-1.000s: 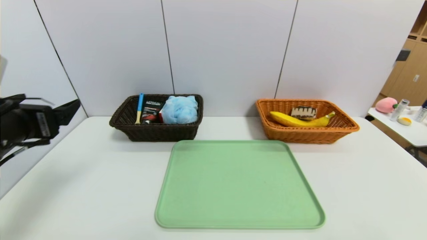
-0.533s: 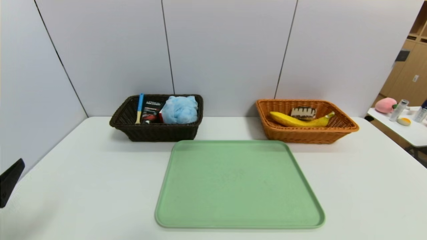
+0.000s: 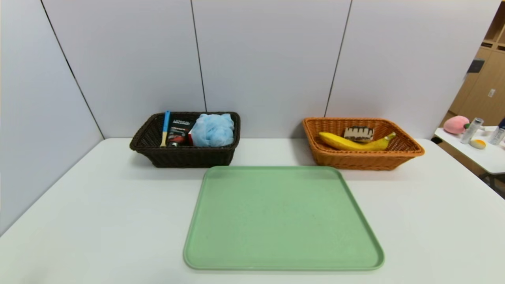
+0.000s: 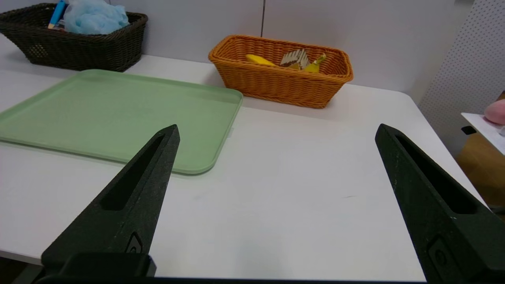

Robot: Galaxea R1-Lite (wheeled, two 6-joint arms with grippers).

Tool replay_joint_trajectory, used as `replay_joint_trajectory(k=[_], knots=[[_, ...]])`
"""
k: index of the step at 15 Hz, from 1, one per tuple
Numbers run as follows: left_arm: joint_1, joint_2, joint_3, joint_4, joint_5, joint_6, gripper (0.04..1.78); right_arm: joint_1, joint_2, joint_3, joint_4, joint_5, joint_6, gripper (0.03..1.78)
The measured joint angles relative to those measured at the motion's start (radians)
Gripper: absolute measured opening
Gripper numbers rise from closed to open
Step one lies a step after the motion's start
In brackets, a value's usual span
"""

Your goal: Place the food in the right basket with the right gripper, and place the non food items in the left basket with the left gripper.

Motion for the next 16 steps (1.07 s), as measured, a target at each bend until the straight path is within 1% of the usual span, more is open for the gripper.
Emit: replay_joint_trajectory(k=[1,4,6,8,10,12,14,16], knots=[[0.001,-0.009,-0.020,0.012,0.000,0.005,1.69,0.000,-0.002,0.001,0.000,0.000,-0.001,1.71],[0.010,-0.022,-0.092,0.111,-0.001,0.004,1.69,0.000,-0.004,0.004,0.000,0.002,0.001,1.71],[0.020,-0.026,-0.108,0.137,-0.001,-0.002,1.69,0.000,-0.004,0.015,0.000,0.009,0.001,1.71],[0.057,-0.029,-0.124,0.177,-0.008,-0.030,1.69,0.000,-0.004,0.023,0.000,0.009,0.003,1.71],[0.086,-0.038,-0.150,0.226,-0.039,-0.049,1.69,0.000,-0.004,0.029,-0.001,0.008,0.006,1.71],[0.101,-0.067,-0.156,0.265,-0.077,-0.051,1.69,0.000,-0.004,0.030,-0.001,0.009,0.007,1.71],[0.108,-0.114,-0.137,0.312,-0.085,-0.052,1.69,0.000,-0.004,0.033,-0.001,0.017,0.009,1.71],[0.107,-0.167,-0.103,0.318,-0.092,-0.050,1.69,0.000,-0.004,0.033,-0.003,0.021,0.010,1.71]])
